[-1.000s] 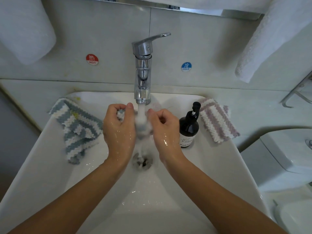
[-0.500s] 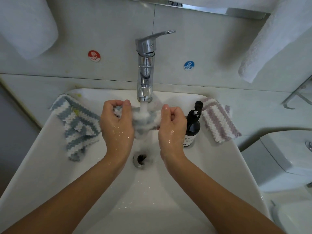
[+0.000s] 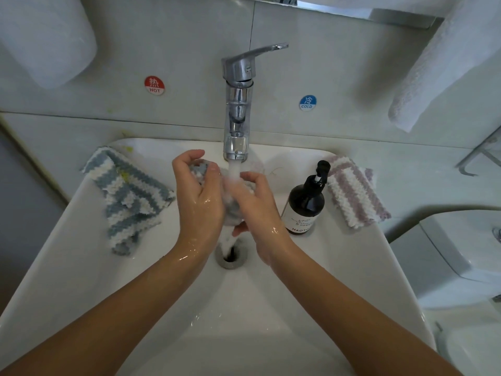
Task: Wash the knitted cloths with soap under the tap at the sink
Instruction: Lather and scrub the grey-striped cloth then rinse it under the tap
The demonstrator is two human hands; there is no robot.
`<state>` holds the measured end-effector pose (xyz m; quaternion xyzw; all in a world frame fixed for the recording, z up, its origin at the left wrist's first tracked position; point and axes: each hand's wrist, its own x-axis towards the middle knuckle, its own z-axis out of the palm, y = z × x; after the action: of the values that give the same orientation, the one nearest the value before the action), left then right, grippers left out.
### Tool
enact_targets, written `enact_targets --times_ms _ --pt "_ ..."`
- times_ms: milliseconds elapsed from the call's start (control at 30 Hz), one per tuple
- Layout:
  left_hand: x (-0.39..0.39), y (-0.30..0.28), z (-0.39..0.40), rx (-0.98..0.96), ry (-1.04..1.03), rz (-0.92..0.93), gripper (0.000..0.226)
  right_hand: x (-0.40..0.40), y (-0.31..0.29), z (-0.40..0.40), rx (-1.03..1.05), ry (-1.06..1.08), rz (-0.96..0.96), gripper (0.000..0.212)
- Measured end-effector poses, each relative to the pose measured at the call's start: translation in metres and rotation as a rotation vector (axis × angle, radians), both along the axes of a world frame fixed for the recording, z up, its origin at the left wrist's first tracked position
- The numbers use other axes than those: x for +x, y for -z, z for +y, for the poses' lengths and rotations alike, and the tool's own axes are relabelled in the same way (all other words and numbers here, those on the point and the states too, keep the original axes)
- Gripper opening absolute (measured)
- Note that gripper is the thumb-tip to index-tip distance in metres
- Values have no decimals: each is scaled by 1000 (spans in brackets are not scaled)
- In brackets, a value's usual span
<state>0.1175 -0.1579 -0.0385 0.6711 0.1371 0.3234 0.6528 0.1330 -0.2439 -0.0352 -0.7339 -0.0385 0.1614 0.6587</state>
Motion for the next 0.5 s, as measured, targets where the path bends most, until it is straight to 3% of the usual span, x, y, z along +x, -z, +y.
enact_targets --times_ms 100,233,433,500 --pt "1 -1 1 -19 -29 38 18 -4 -2 3 0 -30 -16 30" --pt "6 1 6 -38 -46 160 14 -3 -2 3 80 95 -183 28" --pt "1 2 0 -12 140 324 32 -2 1 -1 80 119 -269 49" --pt "-2 2 -3 19 160 315 36 -3 2 2 105 140 -253 45"
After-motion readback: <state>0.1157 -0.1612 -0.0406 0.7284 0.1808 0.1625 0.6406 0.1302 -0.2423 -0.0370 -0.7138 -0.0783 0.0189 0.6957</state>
